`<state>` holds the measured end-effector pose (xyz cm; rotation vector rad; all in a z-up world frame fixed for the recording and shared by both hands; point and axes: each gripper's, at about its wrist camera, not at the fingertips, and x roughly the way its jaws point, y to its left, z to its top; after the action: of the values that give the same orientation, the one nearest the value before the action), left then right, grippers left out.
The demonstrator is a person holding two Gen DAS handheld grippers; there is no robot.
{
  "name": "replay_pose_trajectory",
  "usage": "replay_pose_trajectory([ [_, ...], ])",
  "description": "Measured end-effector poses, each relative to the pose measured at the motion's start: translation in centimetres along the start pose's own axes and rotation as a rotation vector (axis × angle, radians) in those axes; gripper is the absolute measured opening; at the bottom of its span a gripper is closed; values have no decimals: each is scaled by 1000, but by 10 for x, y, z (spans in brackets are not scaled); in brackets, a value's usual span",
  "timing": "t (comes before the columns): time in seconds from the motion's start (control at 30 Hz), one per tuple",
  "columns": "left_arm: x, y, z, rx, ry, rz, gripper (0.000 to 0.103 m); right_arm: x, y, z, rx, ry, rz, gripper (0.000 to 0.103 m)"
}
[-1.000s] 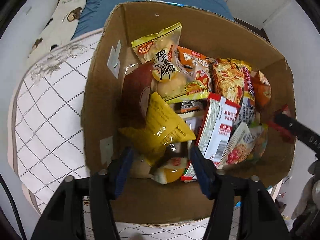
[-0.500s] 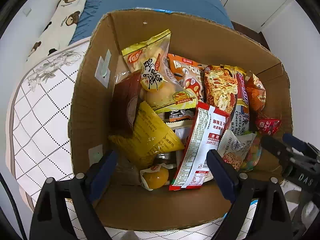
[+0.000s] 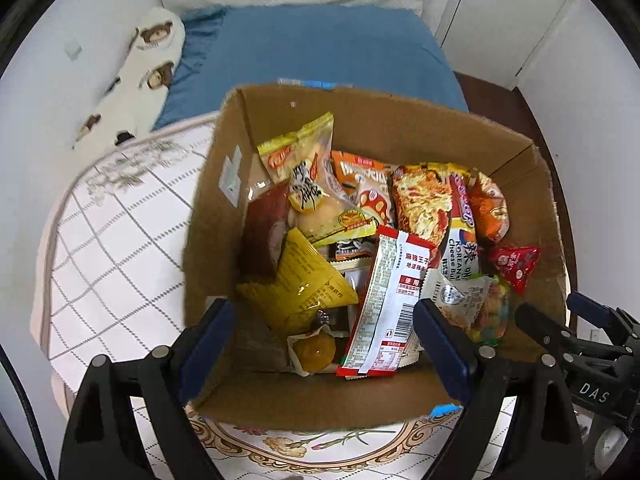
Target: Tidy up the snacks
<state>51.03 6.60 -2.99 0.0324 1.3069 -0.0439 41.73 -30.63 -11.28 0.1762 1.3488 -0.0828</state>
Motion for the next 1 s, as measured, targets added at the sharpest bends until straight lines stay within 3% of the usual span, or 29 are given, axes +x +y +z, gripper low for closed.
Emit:
replay_pose_trajectory([
  [0.43, -92, 0, -60, -1, -203, 4, 92, -98, 9, -60, -47, -210, 6, 100],
  [0.73, -168, 4, -117, 0, -364, 4, 92, -176, 20, -121, -91, -362, -3, 101],
  [1.0, -216, 8, -165, 15, -443, -3, 92, -239, 29, -178, -111, -481, 5, 102],
])
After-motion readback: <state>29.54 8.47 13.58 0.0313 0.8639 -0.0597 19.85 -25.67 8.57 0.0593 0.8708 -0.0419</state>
